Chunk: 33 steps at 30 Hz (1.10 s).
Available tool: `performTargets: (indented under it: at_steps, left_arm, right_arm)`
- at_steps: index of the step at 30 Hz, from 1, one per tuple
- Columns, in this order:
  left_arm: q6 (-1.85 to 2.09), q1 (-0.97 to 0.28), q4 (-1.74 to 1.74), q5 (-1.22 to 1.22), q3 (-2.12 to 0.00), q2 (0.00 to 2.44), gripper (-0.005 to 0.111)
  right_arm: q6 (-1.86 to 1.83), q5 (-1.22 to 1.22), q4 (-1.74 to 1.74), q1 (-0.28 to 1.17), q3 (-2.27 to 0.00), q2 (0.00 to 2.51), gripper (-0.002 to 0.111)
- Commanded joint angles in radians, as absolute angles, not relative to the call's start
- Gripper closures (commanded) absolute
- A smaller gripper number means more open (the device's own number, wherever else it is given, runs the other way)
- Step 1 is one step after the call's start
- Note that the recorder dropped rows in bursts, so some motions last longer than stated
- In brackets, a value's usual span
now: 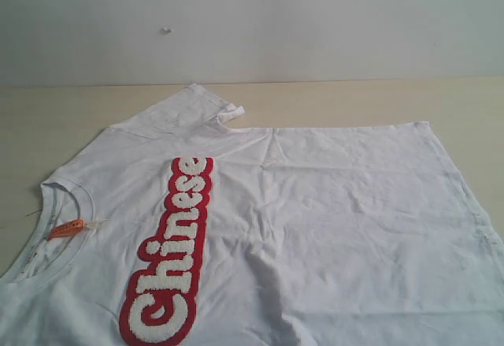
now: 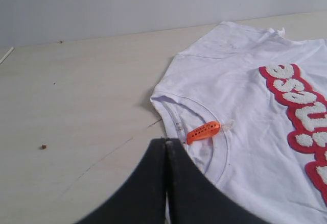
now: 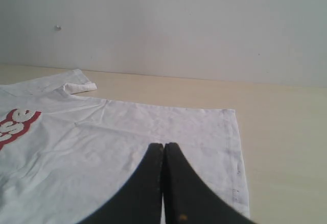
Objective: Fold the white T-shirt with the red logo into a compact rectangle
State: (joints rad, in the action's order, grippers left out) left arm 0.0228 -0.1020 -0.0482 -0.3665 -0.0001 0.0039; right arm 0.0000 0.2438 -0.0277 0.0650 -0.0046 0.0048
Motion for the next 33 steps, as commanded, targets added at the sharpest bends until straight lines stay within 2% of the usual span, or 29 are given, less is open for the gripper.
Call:
performTargets:
  at_steps: [1,9,20,29,33]
  left_arm:
    - [0.022,-0.109,-0.04,-0.324,0.0,0.0,0.107]
    - [0.0,-0.109,-0.022,-0.265,0.0,0.0,0.107]
    - [0.0,-0.109,-0.024,0.06,0.0,0.0,0.107]
    - [-0.009,-0.109,-0.022,0.058,0.0,0.0,0.107]
    - [-0.281,-0.109,-0.022,0.071,0.0,0.0,0.107]
  right_arm:
    - [-0.008,0.238,-0.043,0.064,0.0,0.0,0.108]
    - [-0.008,0.238,-0.045,0.064,0.0,0.0,0.108]
    - [-0.008,0.238,-0.045,0.064,0.0,0.0,0.108]
    - [0.013,0.218,-0.063,0.064,0.0,0.0,0.108]
    - [0.107,0.061,-0.184,0.064,0.0,0.0,0.108]
